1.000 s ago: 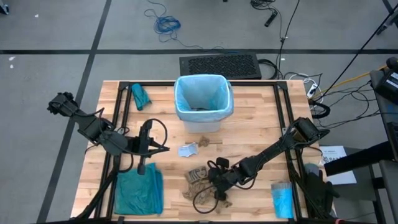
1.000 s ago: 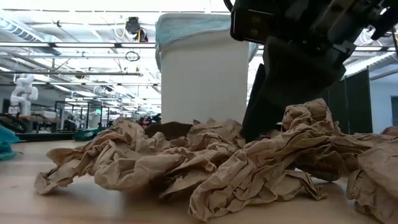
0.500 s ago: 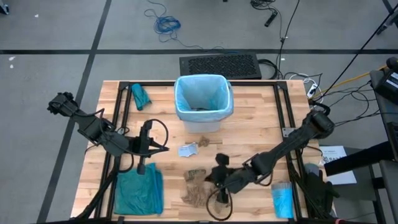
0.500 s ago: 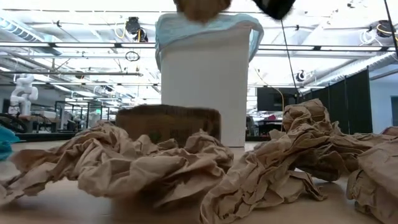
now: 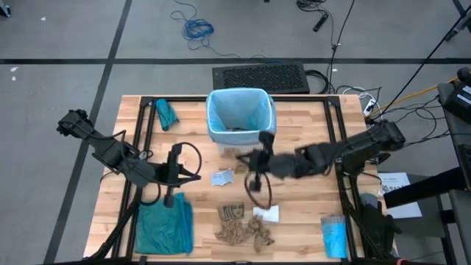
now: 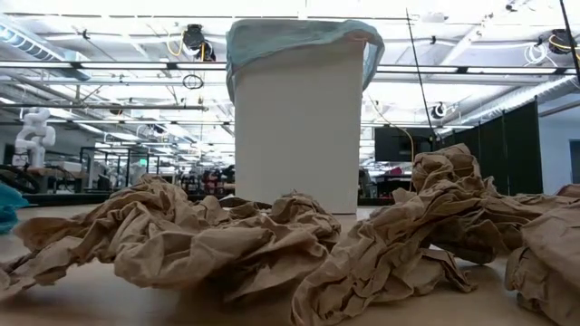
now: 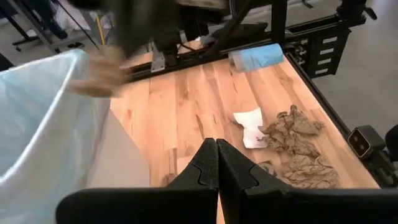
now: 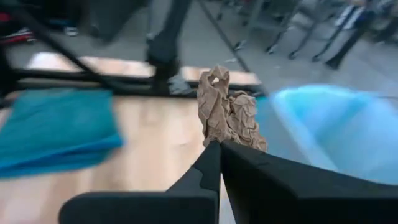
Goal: Place trash/remove bag and relplace
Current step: Put the brown paper napkin into the white trash bin
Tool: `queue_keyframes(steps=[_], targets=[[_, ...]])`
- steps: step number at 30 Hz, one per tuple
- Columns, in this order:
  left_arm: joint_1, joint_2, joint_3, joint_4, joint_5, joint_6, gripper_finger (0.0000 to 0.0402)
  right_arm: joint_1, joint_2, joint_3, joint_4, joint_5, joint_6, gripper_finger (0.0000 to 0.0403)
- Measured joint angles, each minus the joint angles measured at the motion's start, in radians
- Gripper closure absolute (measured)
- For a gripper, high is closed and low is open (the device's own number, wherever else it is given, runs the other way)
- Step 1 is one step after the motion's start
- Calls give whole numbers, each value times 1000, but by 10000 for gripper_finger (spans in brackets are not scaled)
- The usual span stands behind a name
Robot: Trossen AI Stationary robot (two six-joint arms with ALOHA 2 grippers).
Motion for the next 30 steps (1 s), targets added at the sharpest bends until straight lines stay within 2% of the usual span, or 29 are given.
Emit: queue_keyframes(steps=[7, 17, 23, 27, 30], targets=[[0, 28, 0, 1, 0, -4, 401, -168, -4, 130, -38, -31, -101, 403], [0, 46, 0, 3, 0, -4, 401, -389, -1, 164, -210, -204, 5, 403], [0, 46, 0, 3, 0, -15, 401, -447, 1, 164, -239, -214, 71, 397], [0, 46, 0, -5, 0, -26, 401, -453, 1, 164, -245, -286, 77, 374], [0, 48, 0, -4, 0, -25, 401, -452, 1, 163, -244, -301, 81, 351]])
